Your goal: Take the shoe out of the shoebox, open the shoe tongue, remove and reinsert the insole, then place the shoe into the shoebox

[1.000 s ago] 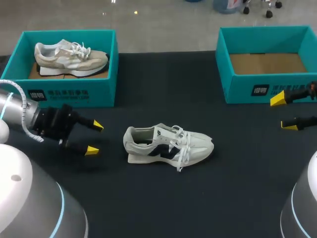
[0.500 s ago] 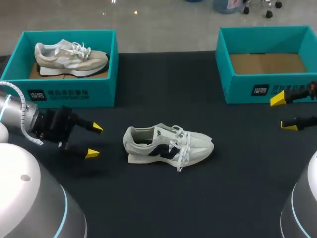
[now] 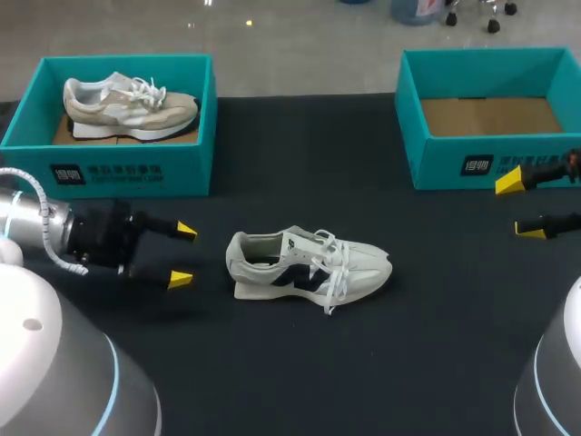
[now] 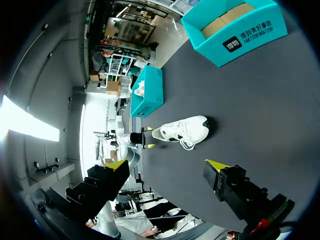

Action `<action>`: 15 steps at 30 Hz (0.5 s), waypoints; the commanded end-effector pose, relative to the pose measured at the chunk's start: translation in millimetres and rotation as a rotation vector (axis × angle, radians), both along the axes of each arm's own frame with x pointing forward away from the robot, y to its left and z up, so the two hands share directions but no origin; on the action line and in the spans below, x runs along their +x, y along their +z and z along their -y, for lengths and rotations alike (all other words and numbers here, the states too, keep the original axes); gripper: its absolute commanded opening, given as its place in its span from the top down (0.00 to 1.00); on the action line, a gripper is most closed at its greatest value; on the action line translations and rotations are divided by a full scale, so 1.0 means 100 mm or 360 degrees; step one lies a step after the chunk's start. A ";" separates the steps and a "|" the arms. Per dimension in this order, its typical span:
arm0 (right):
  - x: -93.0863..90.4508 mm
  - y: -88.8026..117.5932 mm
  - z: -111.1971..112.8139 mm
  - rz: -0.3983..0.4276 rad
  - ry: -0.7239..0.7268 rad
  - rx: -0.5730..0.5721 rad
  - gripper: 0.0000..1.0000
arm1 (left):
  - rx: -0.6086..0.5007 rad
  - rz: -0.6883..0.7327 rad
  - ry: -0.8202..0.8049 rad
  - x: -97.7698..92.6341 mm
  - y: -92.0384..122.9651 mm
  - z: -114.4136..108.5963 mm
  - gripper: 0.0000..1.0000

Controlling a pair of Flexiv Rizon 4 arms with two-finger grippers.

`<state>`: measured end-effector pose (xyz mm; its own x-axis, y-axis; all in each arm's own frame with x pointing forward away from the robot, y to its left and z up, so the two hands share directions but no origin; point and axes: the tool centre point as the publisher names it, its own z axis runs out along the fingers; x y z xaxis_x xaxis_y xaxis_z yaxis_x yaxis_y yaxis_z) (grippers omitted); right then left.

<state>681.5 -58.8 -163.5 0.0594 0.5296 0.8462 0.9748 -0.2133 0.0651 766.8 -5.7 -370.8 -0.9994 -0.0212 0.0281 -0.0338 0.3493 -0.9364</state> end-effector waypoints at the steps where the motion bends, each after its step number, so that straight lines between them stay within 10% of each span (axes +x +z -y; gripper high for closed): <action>1: 0.00 0.00 -0.01 -0.0003 -0.0002 -0.0004 0.00 | -0.0041 -0.0024 -0.0001 0.07 -0.12 0.10 0.00; 15: 0.00 0.00 -0.01 -0.0003 -0.0002 -0.0004 0.00 | -0.0141 -0.0095 -0.0003 0.14 -0.31 0.43 0.00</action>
